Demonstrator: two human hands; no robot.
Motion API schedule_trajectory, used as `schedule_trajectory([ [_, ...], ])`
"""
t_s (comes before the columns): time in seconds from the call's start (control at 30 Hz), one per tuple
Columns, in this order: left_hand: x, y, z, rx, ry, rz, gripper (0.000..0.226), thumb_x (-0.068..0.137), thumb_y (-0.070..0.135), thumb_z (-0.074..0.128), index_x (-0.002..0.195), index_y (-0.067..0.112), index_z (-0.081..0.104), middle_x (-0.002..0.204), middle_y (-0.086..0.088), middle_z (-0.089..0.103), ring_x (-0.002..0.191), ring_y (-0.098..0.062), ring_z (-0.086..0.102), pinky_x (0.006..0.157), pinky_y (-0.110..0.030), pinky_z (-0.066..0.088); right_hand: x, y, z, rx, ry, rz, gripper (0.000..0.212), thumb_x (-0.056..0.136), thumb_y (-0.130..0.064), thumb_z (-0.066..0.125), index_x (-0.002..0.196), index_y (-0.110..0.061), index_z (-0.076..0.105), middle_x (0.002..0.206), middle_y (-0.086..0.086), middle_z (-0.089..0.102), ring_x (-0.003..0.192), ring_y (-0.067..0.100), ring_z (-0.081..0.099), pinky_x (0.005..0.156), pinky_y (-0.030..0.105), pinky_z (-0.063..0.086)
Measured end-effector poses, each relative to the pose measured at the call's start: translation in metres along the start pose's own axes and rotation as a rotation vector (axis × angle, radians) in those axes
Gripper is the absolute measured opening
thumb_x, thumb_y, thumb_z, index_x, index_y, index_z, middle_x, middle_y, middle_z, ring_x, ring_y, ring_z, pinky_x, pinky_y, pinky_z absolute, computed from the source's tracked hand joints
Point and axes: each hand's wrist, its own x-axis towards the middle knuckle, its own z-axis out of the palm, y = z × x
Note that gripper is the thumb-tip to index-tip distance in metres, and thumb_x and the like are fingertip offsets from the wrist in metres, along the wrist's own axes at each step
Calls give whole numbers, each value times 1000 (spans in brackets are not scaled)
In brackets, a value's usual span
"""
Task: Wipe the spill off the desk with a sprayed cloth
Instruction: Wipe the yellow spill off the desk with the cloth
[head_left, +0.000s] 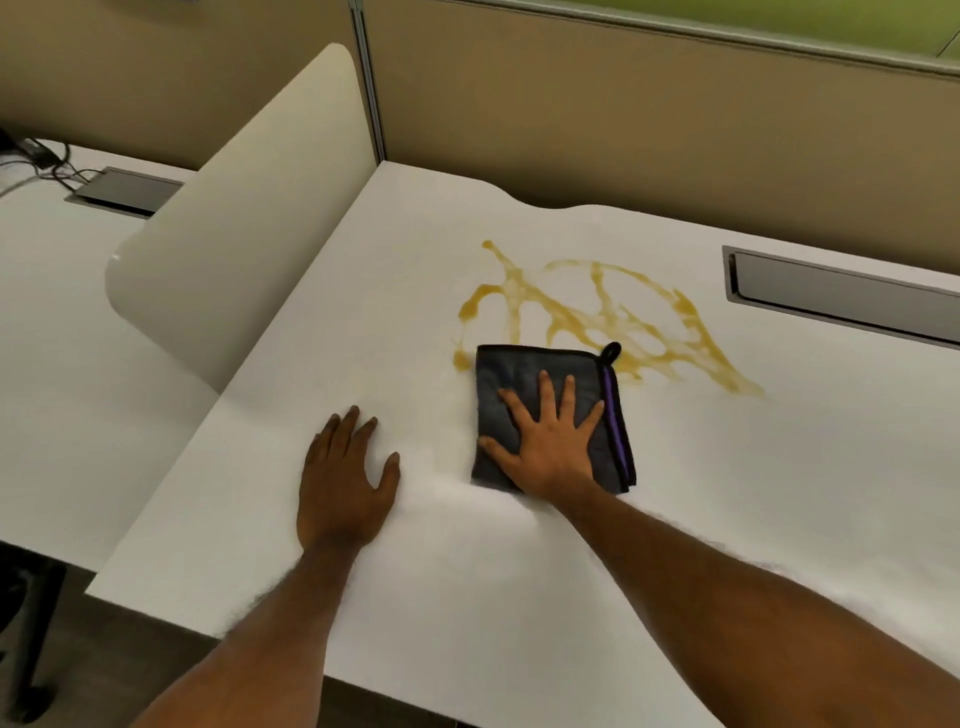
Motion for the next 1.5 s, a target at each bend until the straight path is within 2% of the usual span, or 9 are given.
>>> schedule_trajectory([
  [0.13, 1, 0, -1, -1, 3, -1, 64, 89, 56, 40, 144, 23, 44, 157, 2, 35, 147, -20, 26, 118, -42, 27, 9, -48, 1, -4, -16, -82, 87, 74, -87, 10, 151, -46, 4, 161, 22, -12, 142, 52, -20, 101, 77, -15],
  [0.3, 0, -2, -1, 10, -8, 1, 66, 89, 59, 36, 144, 23, 44, 157, 3, 34, 147, -19, 26, 119, -40, 27, -20, 2, 12, 29, 79, -385, 62, 89, -76, 23, 147, -53, 20, 165, 1, -2, 149, 33, -15, 107, 73, -6],
  [0.4, 0, 1, -1, 14, -9, -7, 66, 89, 59, 36, 144, 24, 44, 158, 5, 33, 148, -17, 23, 120, -40, 25, -12, 45, 8, 42, 82, -251, 67, 86, -78, 25, 147, -51, 22, 165, -4, 0, 150, 28, -14, 108, 73, -4],
  [0.53, 1, 2, -1, 12, -11, -18, 64, 89, 58, 38, 144, 25, 44, 157, 6, 33, 148, -17, 23, 119, -41, 26, 27, 30, -5, 33, 31, -34, 81, 78, -86, 15, 150, -49, 12, 164, 5, -8, 147, 39, -17, 101, 74, -21],
  [0.8, 1, 0, -2, 1, -18, -4, 66, 89, 60, 37, 145, 25, 43, 157, 4, 34, 147, -18, 24, 118, -40, 27, 1, 24, 4, 83, 72, -287, 64, 88, -76, 23, 147, -52, 23, 165, -4, 1, 149, 29, -15, 109, 71, -12],
  [1.03, 0, 1, -2, 31, -21, 20, 65, 90, 55, 36, 146, 21, 41, 158, 1, 32, 148, -21, 22, 119, -41, 24, 34, 34, -7, 41, 41, 81, 81, 79, -86, 14, 150, -47, 11, 164, 2, -7, 148, 37, -15, 105, 74, -15],
  [1.17, 0, -3, 1, 83, -63, 40, 72, 92, 54, 30, 153, 17, 26, 163, -3, 21, 150, -23, 17, 121, -43, 20, 43, -7, -6, 55, 16, 36, 83, 77, -86, 12, 150, -47, 13, 164, 2, -8, 147, 40, -17, 106, 73, -16],
  [1.3, 3, -3, 0, 93, -86, 57, 72, 91, 52, 31, 150, 11, 33, 159, -11, 29, 146, -31, 27, 117, -48, 26, 15, 8, -2, 91, 57, -112, 69, 84, -81, 19, 147, -51, 23, 164, -8, 2, 150, 26, -14, 110, 70, -10],
  [1.5, 20, -15, 1, 108, -140, 179, 78, 90, 57, 29, 152, 9, 30, 162, -9, 20, 149, -28, 18, 120, -43, 12, 38, 36, -11, 82, 47, 207, 80, 79, -85, 7, 150, -49, 12, 164, -7, -8, 149, 30, -17, 107, 73, -13],
])
